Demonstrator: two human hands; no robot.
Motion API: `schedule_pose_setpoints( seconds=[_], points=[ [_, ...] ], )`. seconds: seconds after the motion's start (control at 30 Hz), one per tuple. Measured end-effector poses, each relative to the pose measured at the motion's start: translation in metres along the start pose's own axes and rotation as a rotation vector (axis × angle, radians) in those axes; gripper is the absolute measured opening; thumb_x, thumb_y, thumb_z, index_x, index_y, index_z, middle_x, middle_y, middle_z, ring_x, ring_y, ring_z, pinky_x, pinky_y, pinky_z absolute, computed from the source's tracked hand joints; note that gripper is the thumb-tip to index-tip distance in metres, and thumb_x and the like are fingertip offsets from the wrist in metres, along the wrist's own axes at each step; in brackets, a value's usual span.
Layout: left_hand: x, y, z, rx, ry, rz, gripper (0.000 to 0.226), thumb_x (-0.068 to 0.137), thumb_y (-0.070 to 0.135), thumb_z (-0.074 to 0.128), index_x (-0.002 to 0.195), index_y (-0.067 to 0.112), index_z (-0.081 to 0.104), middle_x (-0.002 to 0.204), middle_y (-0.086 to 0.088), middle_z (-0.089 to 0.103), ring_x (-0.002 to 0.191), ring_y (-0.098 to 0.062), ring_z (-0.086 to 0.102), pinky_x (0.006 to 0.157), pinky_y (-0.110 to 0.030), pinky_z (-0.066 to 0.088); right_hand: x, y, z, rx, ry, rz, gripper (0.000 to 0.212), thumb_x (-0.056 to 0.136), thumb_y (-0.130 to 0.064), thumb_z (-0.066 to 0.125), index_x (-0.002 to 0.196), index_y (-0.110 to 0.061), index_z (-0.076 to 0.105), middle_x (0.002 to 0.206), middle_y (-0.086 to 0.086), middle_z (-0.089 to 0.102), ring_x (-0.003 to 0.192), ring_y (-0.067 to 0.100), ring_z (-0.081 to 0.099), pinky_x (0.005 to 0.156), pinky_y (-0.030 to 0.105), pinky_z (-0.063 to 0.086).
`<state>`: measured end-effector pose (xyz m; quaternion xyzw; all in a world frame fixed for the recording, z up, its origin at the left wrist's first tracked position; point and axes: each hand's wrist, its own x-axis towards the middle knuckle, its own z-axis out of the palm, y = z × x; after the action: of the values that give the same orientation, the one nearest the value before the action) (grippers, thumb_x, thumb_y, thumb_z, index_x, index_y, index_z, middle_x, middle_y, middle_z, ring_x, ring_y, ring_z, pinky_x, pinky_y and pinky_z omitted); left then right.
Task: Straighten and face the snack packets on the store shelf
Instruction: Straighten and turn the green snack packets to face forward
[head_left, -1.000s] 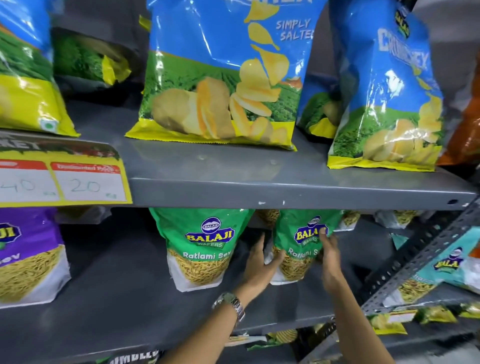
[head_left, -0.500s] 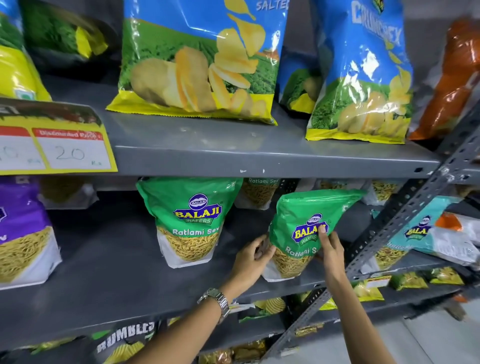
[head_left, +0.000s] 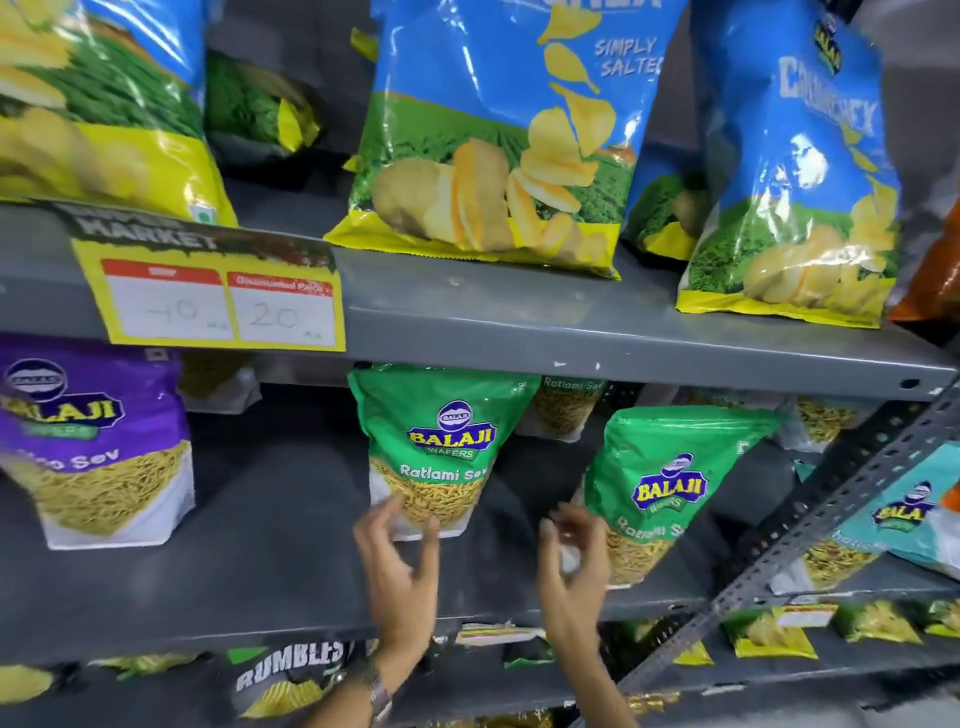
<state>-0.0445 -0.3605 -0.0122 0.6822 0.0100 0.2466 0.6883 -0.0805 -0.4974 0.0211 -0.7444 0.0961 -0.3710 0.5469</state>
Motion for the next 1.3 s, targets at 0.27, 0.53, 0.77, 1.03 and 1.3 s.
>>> schedule_pose_setpoints(
  seconds=[0.27, 0.53, 0.77, 1.03, 1.3],
  points=[
    [0.080, -0.003, -0.027, -0.021, -0.400, -0.378, 0.075, 0.062, 0.073, 0.056, 0.122, 0.029, 0.046, 0.126, 0.003, 0.056, 0.118, -0.014, 0.052, 0.105, -0.038, 0.039, 0.058, -0.003, 0.066, 0.274, -0.459, 0.484, 0.021, 0.093, -0.023, 0.047, 0.114, -0.019, 0.047, 0.111, -0.002, 0.059, 0.098, 0.005, 0.057, 0.076, 0.018, 0.046],
    [0.064, 0.002, -0.047, 0.060, -0.469, -0.397, 0.063, 0.072, 0.061, 0.057, 0.121, 0.021, 0.049, 0.118, 0.003, 0.063, 0.105, -0.012, 0.058, 0.079, -0.019, 0.042, 0.031, -0.005, 0.052, 0.234, -0.380, 0.455, 0.009, 0.093, -0.026, 0.048, 0.087, -0.025, 0.053, 0.095, -0.005, 0.063, 0.090, 0.013, 0.058, 0.074, 0.029, 0.047],
    [0.033, 0.007, -0.063, 0.052, -0.549, -0.362, 0.073, 0.064, 0.070, 0.055, 0.117, 0.020, 0.049, 0.116, 0.005, 0.063, 0.105, -0.004, 0.059, 0.073, -0.007, 0.044, -0.004, -0.004, 0.023, 0.199, -0.345, 0.390, 0.010, 0.092, -0.031, 0.049, 0.090, -0.023, 0.055, 0.094, -0.002, 0.062, 0.091, 0.014, 0.059, 0.090, 0.041, 0.045],
    [0.026, 0.003, -0.064, 0.074, -0.558, -0.364, 0.075, 0.066, 0.076, 0.050, 0.123, 0.027, 0.045, 0.127, 0.006, 0.057, 0.116, -0.011, 0.053, 0.098, -0.032, 0.045, -0.017, -0.011, 0.024, 0.216, -0.277, 0.410, 0.029, 0.092, -0.034, 0.046, 0.114, -0.017, 0.052, 0.110, -0.007, 0.061, 0.114, 0.020, 0.055, 0.097, 0.037, 0.043],
    [0.038, -0.004, -0.113, -0.045, -0.297, -0.237, 0.054, 0.074, 0.058, 0.056, 0.122, 0.037, 0.044, 0.133, 0.010, 0.049, 0.120, 0.001, 0.048, 0.091, -0.007, 0.040, -0.093, -0.034, 0.069, 0.021, -0.086, -0.092, 0.015, 0.081, -0.035, 0.053, 0.093, -0.025, 0.051, 0.087, 0.003, 0.055, 0.082, 0.014, 0.052, 0.073, 0.031, 0.045]
  ],
)
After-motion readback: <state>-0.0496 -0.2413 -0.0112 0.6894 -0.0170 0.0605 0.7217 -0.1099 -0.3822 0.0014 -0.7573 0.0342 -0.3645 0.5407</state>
